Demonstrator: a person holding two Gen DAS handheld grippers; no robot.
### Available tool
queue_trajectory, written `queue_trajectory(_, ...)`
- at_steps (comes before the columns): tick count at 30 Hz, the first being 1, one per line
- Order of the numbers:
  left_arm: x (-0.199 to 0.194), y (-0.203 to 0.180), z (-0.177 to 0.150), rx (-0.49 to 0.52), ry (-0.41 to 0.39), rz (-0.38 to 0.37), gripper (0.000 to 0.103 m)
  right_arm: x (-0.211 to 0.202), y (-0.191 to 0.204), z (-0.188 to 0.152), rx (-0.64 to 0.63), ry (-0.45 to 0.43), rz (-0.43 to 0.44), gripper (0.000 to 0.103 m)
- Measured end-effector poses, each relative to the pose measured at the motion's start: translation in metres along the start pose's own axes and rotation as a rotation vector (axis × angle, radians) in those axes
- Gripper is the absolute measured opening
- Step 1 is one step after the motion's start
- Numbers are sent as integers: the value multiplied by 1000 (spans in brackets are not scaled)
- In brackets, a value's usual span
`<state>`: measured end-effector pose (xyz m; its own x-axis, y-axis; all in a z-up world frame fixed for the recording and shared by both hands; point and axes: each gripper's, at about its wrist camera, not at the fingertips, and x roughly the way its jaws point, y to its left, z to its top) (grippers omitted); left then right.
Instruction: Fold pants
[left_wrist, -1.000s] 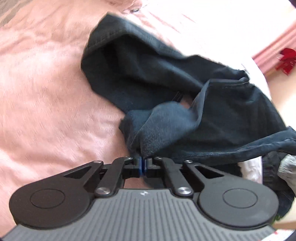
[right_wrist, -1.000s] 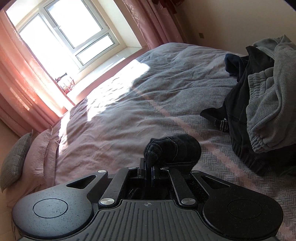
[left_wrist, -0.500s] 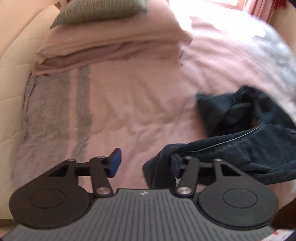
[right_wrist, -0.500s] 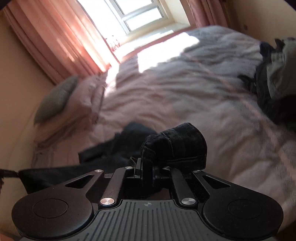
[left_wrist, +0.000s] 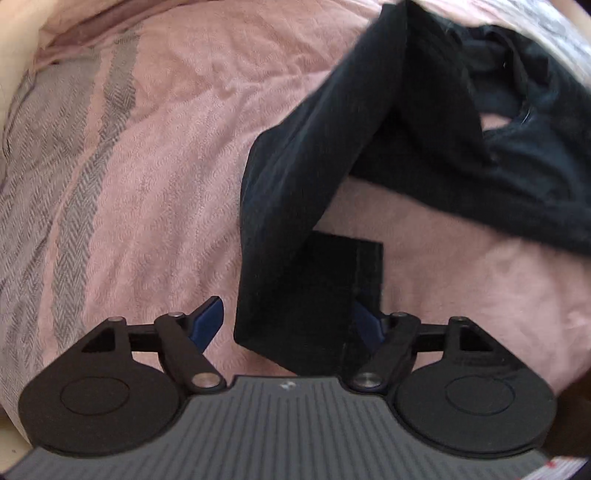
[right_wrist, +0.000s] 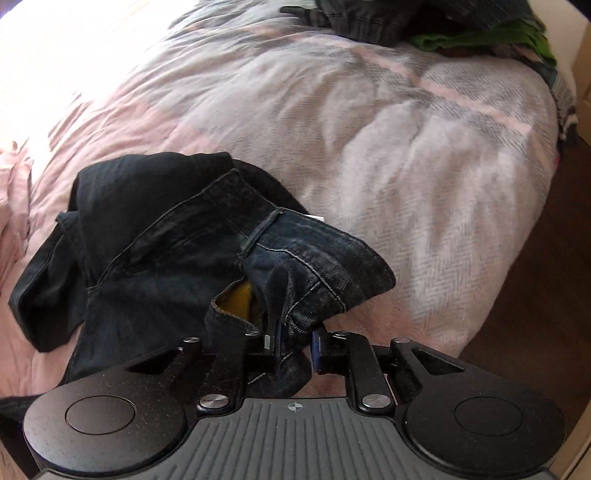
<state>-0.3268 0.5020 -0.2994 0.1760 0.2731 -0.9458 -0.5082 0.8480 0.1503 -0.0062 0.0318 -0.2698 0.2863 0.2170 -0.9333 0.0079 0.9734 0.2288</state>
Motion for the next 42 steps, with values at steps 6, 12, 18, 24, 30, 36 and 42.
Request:
queue_trajectory(6, 7, 39, 14, -157, -4, -162, 0, -12, -8, 7, -3, -40, 7, 12)
queue_trajectory(12, -69, 193, 59, -658, -239, -402, 2, -32, 10, 32, -43, -126, 43, 12)
queue_trajectory(18, -60, 283, 74, -890, -189, -105, 33, -32, 39, 39, -91, -175, 59, 12)
queue_trajectory(24, -19, 265, 35, -810, -39, -74, 41, -23, 44, 27, -95, -130, 39, 12)
queue_trajectory(30, 26, 218, -6, -814, 64, -177, 41, -19, 36, 25, -67, -112, 14, 12)
queue_trajectory(36, 57, 227, 7, -958, 3, -221, 41, -17, 37, 19, -92, -105, -25, 12)
queue_trajectory(42, 78, 245, 31, -899, 68, -150, 0, -12, 31, 10, -81, -89, -74, 12)
